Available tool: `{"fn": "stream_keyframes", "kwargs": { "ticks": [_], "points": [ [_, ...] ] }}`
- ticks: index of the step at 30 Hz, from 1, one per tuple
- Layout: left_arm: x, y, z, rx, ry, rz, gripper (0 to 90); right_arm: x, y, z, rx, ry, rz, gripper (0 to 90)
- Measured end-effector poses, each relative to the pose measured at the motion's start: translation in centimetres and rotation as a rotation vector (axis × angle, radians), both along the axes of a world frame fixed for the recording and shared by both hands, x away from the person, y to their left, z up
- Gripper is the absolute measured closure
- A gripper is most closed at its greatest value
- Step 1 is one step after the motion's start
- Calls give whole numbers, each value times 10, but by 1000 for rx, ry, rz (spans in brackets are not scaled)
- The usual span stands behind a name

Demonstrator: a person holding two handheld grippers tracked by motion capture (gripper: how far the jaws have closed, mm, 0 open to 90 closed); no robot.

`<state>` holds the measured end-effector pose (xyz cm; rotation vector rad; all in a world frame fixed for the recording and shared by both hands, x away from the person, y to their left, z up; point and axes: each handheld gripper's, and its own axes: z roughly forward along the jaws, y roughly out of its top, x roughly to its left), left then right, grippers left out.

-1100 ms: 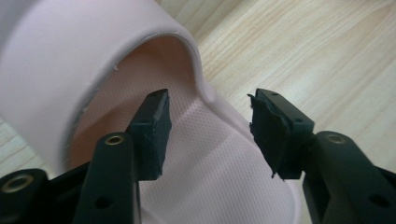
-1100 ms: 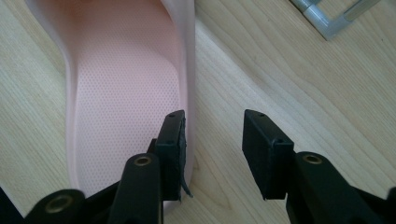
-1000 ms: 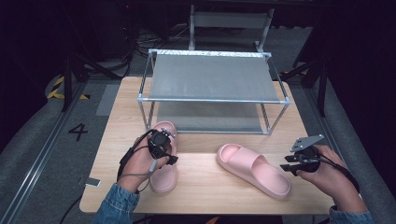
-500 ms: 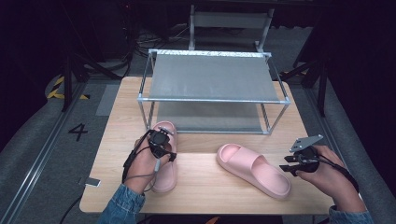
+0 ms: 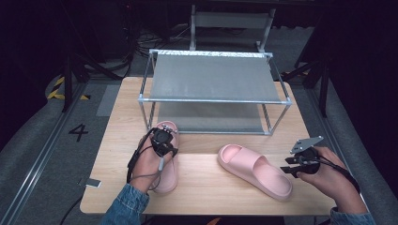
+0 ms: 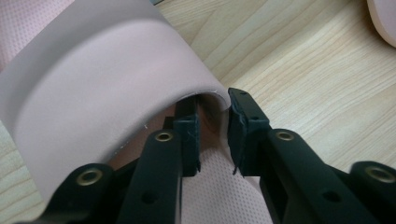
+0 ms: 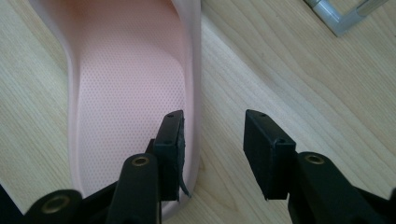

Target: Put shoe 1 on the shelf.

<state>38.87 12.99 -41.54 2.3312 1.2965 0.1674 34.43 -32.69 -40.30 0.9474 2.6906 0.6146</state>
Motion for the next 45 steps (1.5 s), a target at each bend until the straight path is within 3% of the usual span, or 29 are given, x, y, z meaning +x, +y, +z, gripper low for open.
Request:
{"fn": "stream_keyframes", "kwargs": {
  "ticks": [10,16,20,28,45],
  "points": [
    [-6,1,12,46,14,1,851,0,0,1,-4,-4,-1,603],
    [-14,-2,25,5,41,-46,855,-1,-3,4,5,-14,-7,604],
    [-20,-8,35,8,47,-77,855,-1,-5,6,10,-18,-9,604],
    [-27,-12,59,5,27,-131,854,-2,-9,8,15,-26,-20,603],
    [-37,-21,117,-42,7,-244,854,-3,-13,11,29,-39,-24,602]
  ]
}}
